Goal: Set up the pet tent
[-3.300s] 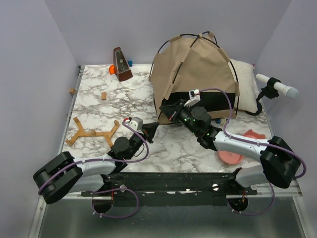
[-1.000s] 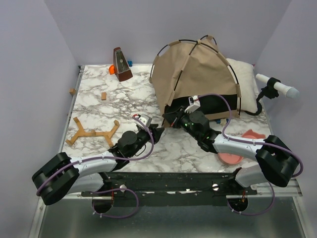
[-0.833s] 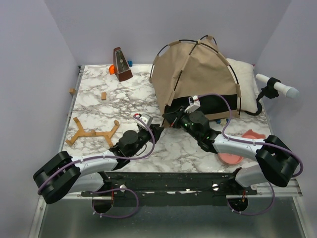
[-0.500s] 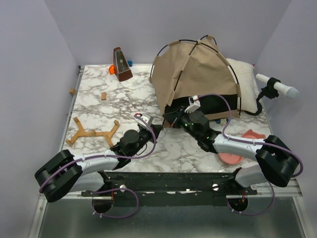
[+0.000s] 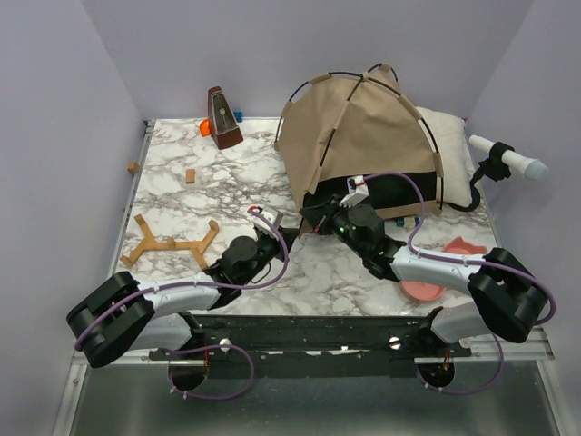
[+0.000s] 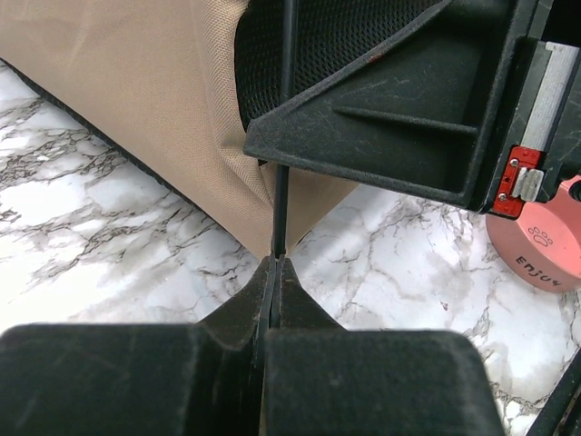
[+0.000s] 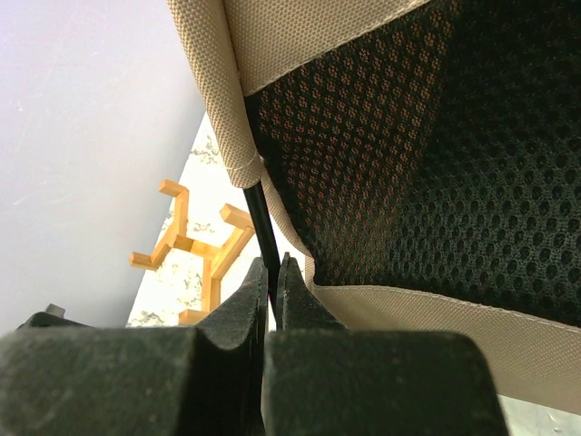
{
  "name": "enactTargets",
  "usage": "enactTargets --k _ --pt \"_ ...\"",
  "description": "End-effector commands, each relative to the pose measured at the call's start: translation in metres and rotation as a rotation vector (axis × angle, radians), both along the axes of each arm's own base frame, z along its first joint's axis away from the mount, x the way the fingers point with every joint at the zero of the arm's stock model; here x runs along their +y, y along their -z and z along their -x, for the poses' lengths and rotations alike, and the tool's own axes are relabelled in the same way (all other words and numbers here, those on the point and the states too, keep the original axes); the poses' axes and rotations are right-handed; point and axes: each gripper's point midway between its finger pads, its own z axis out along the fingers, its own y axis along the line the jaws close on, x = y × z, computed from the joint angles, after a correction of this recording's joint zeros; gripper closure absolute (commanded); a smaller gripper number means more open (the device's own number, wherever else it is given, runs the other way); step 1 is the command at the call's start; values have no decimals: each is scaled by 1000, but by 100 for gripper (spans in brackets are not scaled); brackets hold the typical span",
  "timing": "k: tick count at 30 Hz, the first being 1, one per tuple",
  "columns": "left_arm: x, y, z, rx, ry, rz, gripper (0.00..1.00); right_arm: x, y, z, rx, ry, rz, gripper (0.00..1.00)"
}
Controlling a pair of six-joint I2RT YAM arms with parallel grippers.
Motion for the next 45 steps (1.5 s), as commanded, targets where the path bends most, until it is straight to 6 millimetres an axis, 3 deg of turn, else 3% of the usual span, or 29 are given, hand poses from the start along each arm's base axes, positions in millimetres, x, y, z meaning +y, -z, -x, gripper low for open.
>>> enactTargets --k 1,12,18,23,27,29,31,34,38,42,45 --pt "-5 -39 -5 -80 -11 92 100 -8 14 3 0 6 35 100" --pt "-6 -56 -11 -131 -27 107 100 -13 42 11 7 -28 107 100" --pt "-2 -51 -9 -123 -33 94 100 -14 46 10 29 -19 117 100" --pt "17 -51 -4 -108 -69 45 70 -18 50 13 49 -12 140 89" --pt "34 -57 3 -74 -56 -6 31 -30 49 18 63 5 168 56" --pt "41 -65 8 -41 -34 -35 18 -36 47 24 71 3 191 40" --pt "50 -78 13 -2 -22 -50 10 -43 36 29 61 4 193 27" --pt "68 -98 19 51 -17 -53 2 -52 19 38 51 -11 219 19" --pt "78 -125 24 85 47 -63 1 -72 -16 40 15 35 268 0" --pt "77 -144 18 117 96 -142 1 -94 -64 12 -30 117 428 0" --pt "78 -155 8 126 108 -171 1 -117 -100 -25 -70 205 525 0"
